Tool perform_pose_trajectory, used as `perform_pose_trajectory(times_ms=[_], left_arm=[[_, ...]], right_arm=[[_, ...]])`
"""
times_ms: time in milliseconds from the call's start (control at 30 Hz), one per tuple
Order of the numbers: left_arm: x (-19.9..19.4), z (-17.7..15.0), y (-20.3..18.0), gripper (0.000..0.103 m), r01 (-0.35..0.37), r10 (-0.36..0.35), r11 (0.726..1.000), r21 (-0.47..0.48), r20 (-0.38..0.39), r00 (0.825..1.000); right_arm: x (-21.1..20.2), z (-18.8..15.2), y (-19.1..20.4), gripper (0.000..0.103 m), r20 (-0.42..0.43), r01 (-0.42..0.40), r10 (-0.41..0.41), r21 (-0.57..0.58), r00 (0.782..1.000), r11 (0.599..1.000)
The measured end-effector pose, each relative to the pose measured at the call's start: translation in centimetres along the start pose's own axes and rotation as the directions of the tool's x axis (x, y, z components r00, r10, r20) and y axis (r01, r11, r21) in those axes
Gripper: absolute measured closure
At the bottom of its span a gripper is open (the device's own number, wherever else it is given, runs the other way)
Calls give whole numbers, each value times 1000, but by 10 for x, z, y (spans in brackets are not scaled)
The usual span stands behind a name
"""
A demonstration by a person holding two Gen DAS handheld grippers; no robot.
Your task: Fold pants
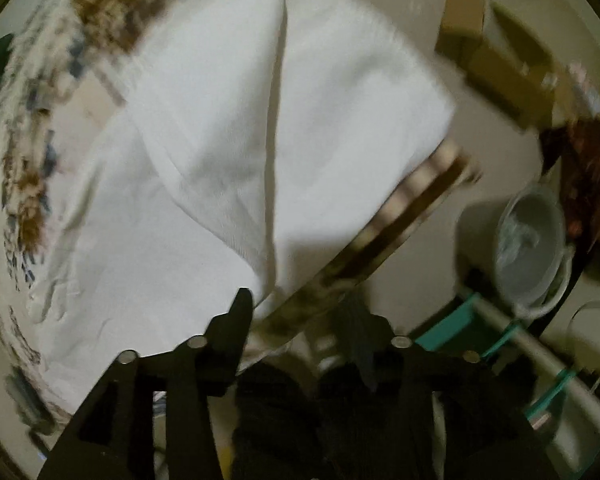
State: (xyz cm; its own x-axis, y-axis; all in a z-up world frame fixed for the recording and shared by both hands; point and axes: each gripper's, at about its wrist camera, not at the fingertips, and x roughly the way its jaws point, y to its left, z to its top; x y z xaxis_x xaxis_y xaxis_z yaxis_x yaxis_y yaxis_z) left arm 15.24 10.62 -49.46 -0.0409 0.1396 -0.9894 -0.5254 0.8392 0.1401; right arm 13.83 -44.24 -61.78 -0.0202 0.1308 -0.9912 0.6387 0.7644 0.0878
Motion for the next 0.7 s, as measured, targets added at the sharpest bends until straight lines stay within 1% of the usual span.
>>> perform_pose_trajectory(times_ms=[33, 67, 100, 133, 167, 200, 267, 300, 333, 367, 400, 433, 467, 500, 533, 567, 600, 633, 667, 700], left_arm=[[-8, -1, 0, 21, -14, 13, 1000, 2, 26, 1000], [-14, -3, -2, 18, -26, 26, 1000, 5, 51, 998], [-18, -5, -5, 18, -35, 34, 999, 12, 72, 997], [-22, -5, -12, 18, -33, 30, 999, 26, 88, 996], [-23, -5, -20, 18, -35, 31, 998, 43, 95, 995], [-22, -4, -27, 18, -42, 36, 997, 62, 95, 995], [-21, -4, -51, 18, -25, 15, 994, 106, 93, 996], [-21, -3, -56, 18, -25, 13, 992, 123, 97, 995], [-23, -5, -70, 18, -26, 9, 988, 152, 114, 993], [-25, -6, -82, 18, -28, 6, 984, 175, 125, 992], [-26, -6, -87, 18, -27, 2, 981, 193, 129, 992], [-26, -9, -100, 18, -20, -9, 975, 221, 130, 992], [-27, -10, -103, 18, -15, -16, 971, 238, 128, 992], [-26, -12, -112, 18, -11, -23, 965, 260, 127, 992], [-25, -17, -123, 18, -4, -34, 957, 290, 126, 991], [-24, -19, -128, 18, -4, -37, 951, 309, 125, 991], [-24, -22, -136, 18, -2, -40, 944, 329, 123, 992], [-22, -25, -143, 18, 5, -49, 938, 347, 118, 992], [-23, -29, -151, 18, 10, -53, 932, 361, 110, 992], [-21, -33, -158, 18, 13, -56, 925, 379, 102, 993]], right_arm=[[-16, 0, 1, 37, 59, -8, 10, -28, 998, 1000], [-25, 3, 4, 28, 93, -11, 16, -53, 996, 999], [-31, 7, 12, 22, 126, -5, 17, -95, 992, 995], [-34, 12, 22, 21, 159, 4, 19, -144, 987, 990], [-33, 17, 36, 21, 195, 29, 10, -199, 981, 980], [-28, 24, 49, 21, 222, 60, -3, -247, 975, 967], [-17, 39, 75, 21, 256, 128, -43, -327, 966, 936], [-12, 45, 94, 21, 268, 178, -80, -365, 960, 914], [-4, 47, 102, 22, 285, 234, -124, -393, 950, 889], [2, 50, 105, 30, 313, 282, -157, -407, 937, 869], [4, 52, 99, 43, 334, 317, -187, -394, 924, 863], [5, 56, 81, 49, 337, 330, -212, -346, 917, 878], [3, 59, 64, 57, 326, 306, -206, -294, 923, 905], [0, 62, 36, 65, 313, 291, -220, -204, 924, 935], [-1, 65, 14, 66, 294, 287, -238, -135, 926, 948], [-2, 68, -17, 66, 256, 252, -232, -49, 939, 966], [-2, 70, -45, 66, 214, 185, -186, 28, 959, 982], [-3, 70, -68, 66, 184, 100, -117, 96, 976, 990], [-6, 68, -84, 66, 180, 47, -72, 142, 981, 989], [-11, 67, -100, 64, 193, -26, -9, 180, 981, 983]])
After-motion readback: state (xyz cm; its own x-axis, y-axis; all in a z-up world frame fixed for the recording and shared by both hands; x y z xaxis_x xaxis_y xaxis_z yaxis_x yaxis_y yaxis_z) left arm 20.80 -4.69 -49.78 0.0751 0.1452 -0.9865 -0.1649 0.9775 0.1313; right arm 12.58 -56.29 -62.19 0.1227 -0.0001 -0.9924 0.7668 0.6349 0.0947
